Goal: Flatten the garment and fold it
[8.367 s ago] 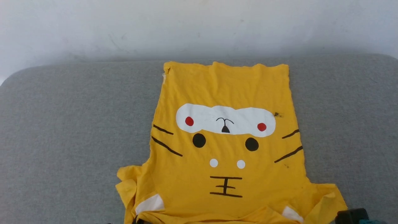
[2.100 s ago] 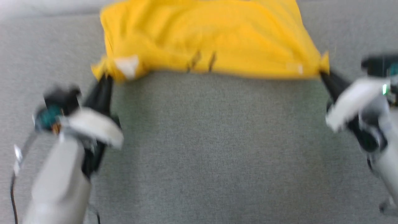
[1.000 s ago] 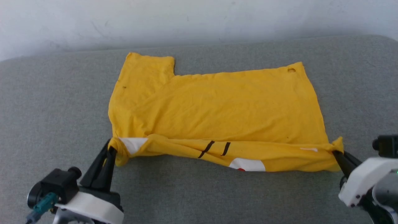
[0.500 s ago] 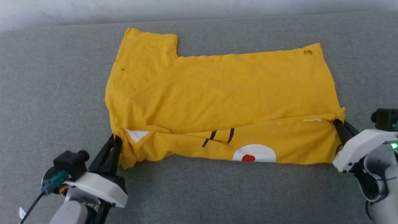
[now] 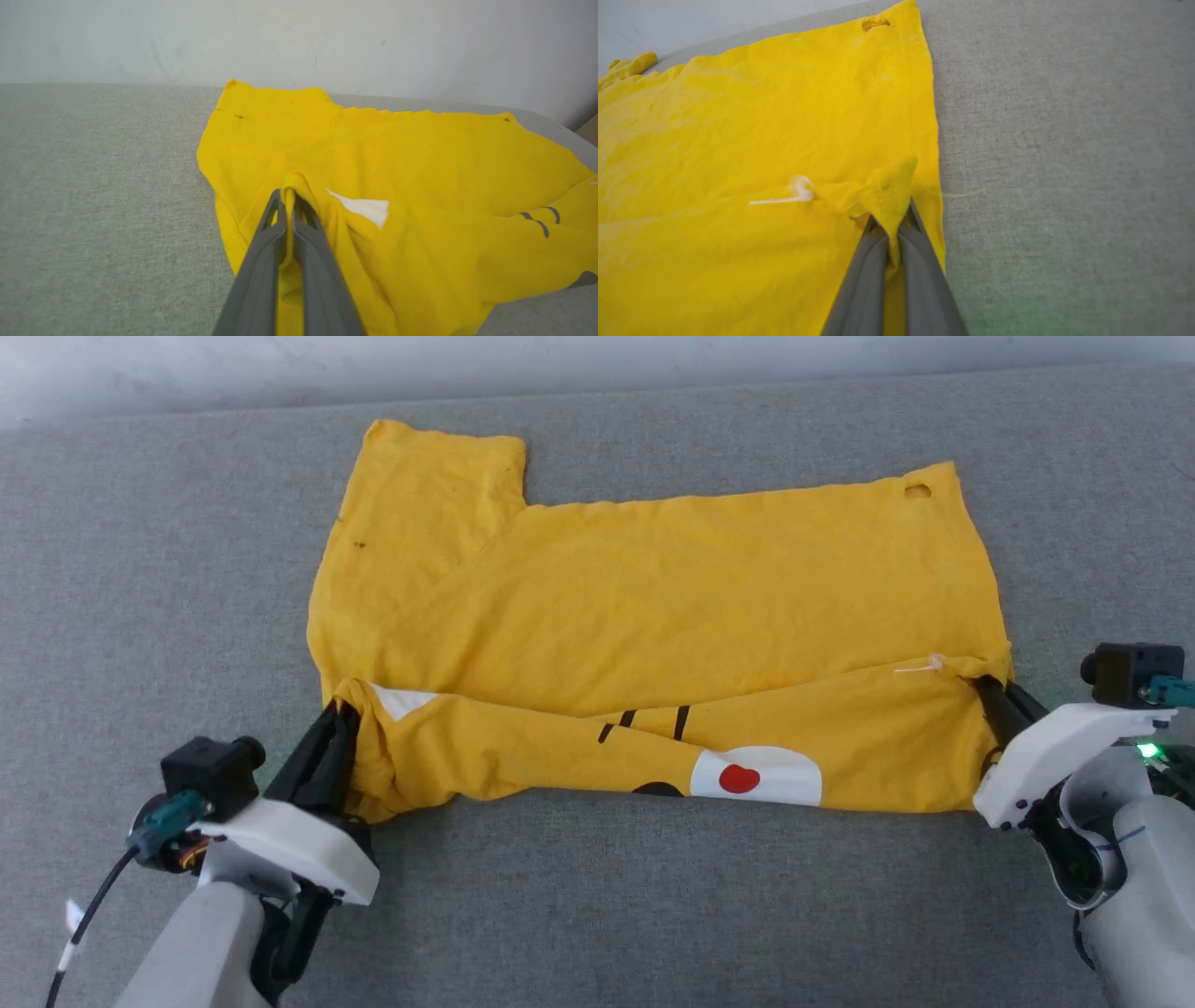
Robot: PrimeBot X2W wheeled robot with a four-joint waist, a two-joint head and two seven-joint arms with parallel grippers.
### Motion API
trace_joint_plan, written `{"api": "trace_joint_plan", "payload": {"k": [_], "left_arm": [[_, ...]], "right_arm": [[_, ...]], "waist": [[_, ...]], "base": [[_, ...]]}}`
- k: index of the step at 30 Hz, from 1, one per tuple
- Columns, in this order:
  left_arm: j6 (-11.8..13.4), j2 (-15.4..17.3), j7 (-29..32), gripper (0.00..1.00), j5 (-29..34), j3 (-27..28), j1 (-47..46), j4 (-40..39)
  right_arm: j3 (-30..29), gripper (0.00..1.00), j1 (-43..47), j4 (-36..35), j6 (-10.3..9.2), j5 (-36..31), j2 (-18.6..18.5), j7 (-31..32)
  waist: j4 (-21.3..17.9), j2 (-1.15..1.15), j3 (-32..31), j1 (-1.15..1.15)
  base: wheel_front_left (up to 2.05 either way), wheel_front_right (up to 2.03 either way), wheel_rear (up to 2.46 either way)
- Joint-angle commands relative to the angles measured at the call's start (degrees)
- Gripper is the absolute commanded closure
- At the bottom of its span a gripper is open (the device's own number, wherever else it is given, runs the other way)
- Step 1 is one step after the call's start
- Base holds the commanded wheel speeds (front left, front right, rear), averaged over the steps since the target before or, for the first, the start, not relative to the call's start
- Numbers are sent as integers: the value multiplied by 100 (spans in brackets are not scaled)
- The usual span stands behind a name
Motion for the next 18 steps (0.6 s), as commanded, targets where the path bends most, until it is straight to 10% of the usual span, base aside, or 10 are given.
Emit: {"api": "trace_joint_plan", "payload": {"k": [1,2,3,4,5,6,18], "left_arm": [[-69,-59,38,100,-75,-67,-187,219],[-95,-86,39,100,-117,-92,-244,341],[-116,-108,34,96,-156,-110,-287,446],[-134,-138,23,63,-209,-114,-316,531],[-148,-167,15,7,-273,-110,-324,602],[-158,-167,11,0,-307,-112,-316,652],[571,345,999,0,-815,453,330,-345]], "right_arm": [[91,80,-119,188,-4,53,0,-58],[157,59,-147,261,-4,67,-1,-112],[237,5,-160,310,-4,86,-3,-159],[319,0,-162,330,-4,99,-16,-240],[389,0,-142,326,-4,116,-36,-341],[454,0,-106,298,-4,145,-58,-438],[-81,0,1214,-1327,-4,-525,-50,-1298]], "waist": [[-4,0,-7,0],[-7,0,-20,0],[-13,0,-46,0],[-21,0,-88,0],[-20,0,-139,0],[-21,0,-196,0],[-67,0,-1055,0]], "base": [[0,0,0],[0,0,0],[0,0,0],[0,0,0],[0,0,0],[0,0,0],[0,0,0]]}}
